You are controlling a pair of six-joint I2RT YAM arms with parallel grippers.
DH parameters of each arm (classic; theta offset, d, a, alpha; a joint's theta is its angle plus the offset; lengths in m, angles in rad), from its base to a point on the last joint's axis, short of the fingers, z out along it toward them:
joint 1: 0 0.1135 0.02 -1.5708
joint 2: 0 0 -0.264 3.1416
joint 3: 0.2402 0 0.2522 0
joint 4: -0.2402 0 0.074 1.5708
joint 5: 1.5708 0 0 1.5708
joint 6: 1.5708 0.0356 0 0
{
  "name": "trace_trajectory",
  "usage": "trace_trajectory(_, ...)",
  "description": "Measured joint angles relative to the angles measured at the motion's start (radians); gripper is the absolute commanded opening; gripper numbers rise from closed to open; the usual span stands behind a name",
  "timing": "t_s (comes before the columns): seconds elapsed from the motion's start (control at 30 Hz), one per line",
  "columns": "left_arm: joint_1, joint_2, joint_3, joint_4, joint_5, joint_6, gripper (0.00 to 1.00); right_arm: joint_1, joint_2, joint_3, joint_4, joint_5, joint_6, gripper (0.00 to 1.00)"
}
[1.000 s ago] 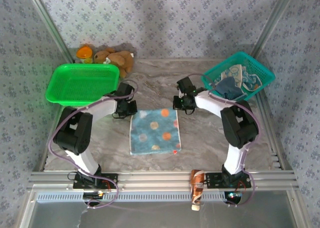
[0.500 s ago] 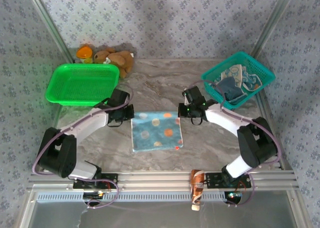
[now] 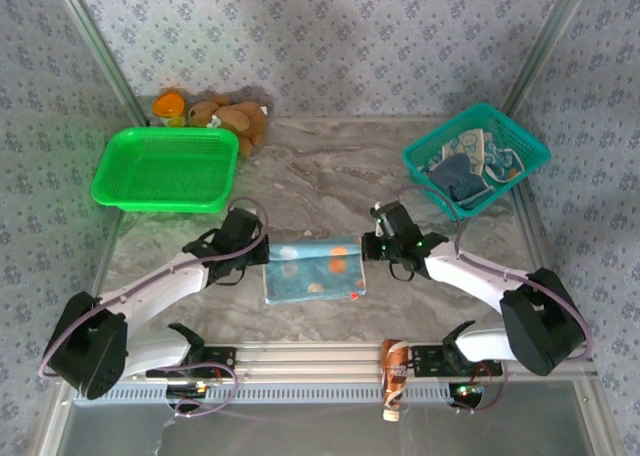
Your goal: Fold and stack the towels
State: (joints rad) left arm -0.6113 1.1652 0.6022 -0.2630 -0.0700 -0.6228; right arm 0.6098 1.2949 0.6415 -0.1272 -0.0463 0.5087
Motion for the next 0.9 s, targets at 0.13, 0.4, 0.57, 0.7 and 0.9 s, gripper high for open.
trace_trajectory(0.13,-0.048,-0.063,-0.047,0.012,-0.030,-0.026,0.45,0.020,-0.038,-0.045,0.018,0.011,0.016,0.35)
trace_trajectory(0.4,-0.085,-0.239,-0.068,-0.057,-0.055,-0.120,0.62,0.041,-0.107,-0.060,-0.023,0.024,0.056,0.57)
trace_trajectory(0.57,-0.083,-0.238,-0.041,-0.138,-0.050,-0.182,0.52,0.041,-0.081,-0.016,-0.076,0.024,0.080,0.44)
trace_trajectory(0.7,-0.069,-0.148,-0.006,-0.173,-0.021,-0.230,0.43,0.041,0.000,0.043,-0.095,0.008,0.086,0.39)
trace_trajectory(0.9,-0.063,-0.033,-0.006,-0.183,0.029,-0.278,0.39,0.034,0.110,0.099,-0.131,-0.030,0.071,0.34)
